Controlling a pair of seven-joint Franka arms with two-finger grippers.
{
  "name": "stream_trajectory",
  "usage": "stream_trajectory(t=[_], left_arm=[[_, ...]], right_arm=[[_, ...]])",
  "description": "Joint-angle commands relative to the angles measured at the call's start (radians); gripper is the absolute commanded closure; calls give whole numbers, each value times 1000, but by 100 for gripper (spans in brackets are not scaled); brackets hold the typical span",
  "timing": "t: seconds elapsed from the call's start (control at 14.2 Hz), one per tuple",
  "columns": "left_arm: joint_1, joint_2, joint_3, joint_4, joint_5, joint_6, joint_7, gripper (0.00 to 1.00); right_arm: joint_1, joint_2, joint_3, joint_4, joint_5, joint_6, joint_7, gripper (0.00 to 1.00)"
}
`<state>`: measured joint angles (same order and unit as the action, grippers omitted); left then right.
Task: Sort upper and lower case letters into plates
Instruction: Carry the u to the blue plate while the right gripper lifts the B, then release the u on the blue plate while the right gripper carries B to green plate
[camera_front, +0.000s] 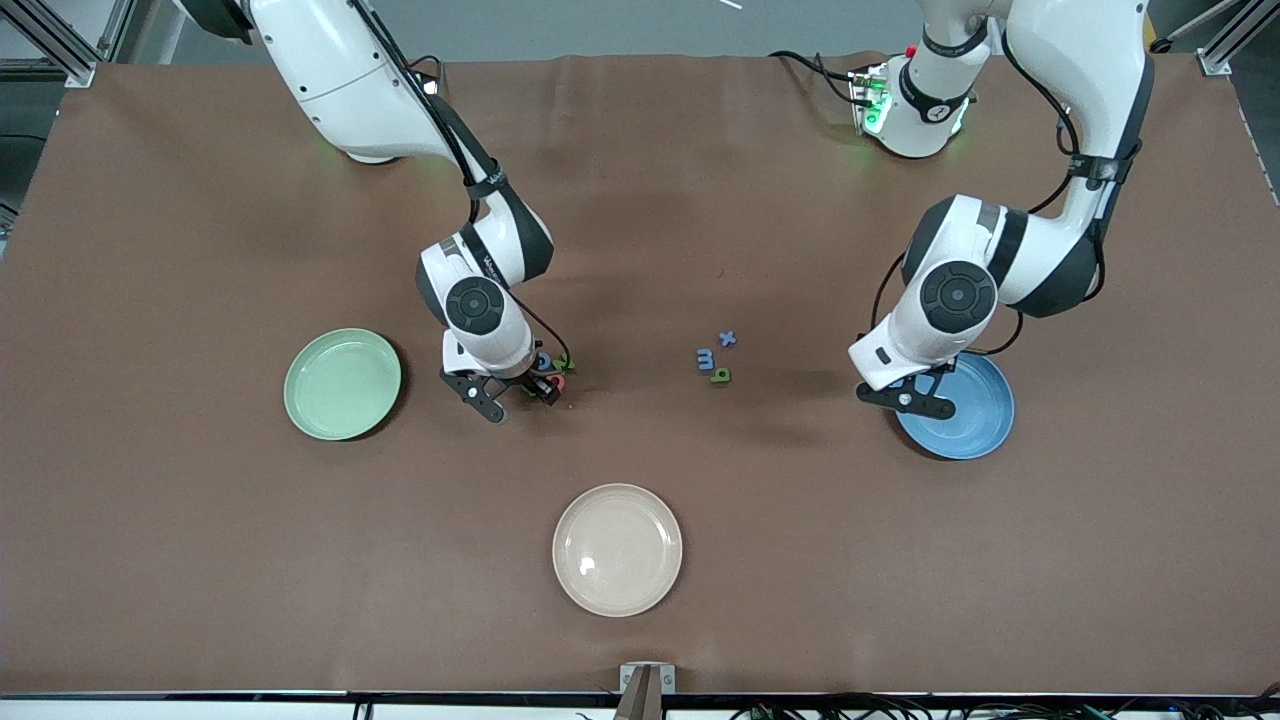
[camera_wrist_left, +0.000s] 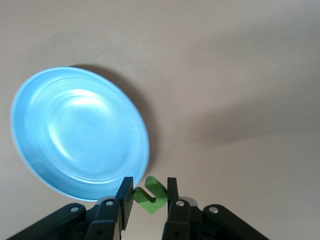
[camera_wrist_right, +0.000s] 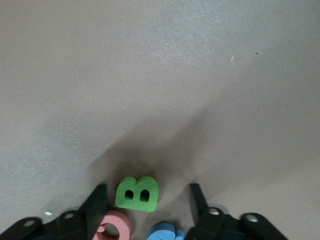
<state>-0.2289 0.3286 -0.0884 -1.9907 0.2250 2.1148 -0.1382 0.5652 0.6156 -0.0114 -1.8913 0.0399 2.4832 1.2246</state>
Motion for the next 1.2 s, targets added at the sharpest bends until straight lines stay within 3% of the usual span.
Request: stream_trajectory(t=[0.0,0.07,0.21,0.35,0.63,0.91,1.13], left_arm=[[55,-28,-11,-51,39,22,70,87],[78,-29,-11,-68,39,46,97,87],[133,-33,-11,-114,39,114,146,88],[201,-31,-14,-169,39,219,213,88],[288,4,-13,-224,39,376,347,88],[292,35,-13,-247,37,453,370,87],[295,46,-13,-247,37,455,370,73]], right_arm=[[2,-5,-10,-17,-2,2,9,41],[2,-5,-10,-17,-2,2,4,47],[2,-5,-10,-17,-2,0,4,77],[-1,-7,-10,-16,-2,-7,3,96],[-62,-68,-13,-14,-2,-95,-120,100],[-168,-166,-13,-23,-2,-226,-284,100],[-235,-244,-13,-100,-2,-234,-394,100]])
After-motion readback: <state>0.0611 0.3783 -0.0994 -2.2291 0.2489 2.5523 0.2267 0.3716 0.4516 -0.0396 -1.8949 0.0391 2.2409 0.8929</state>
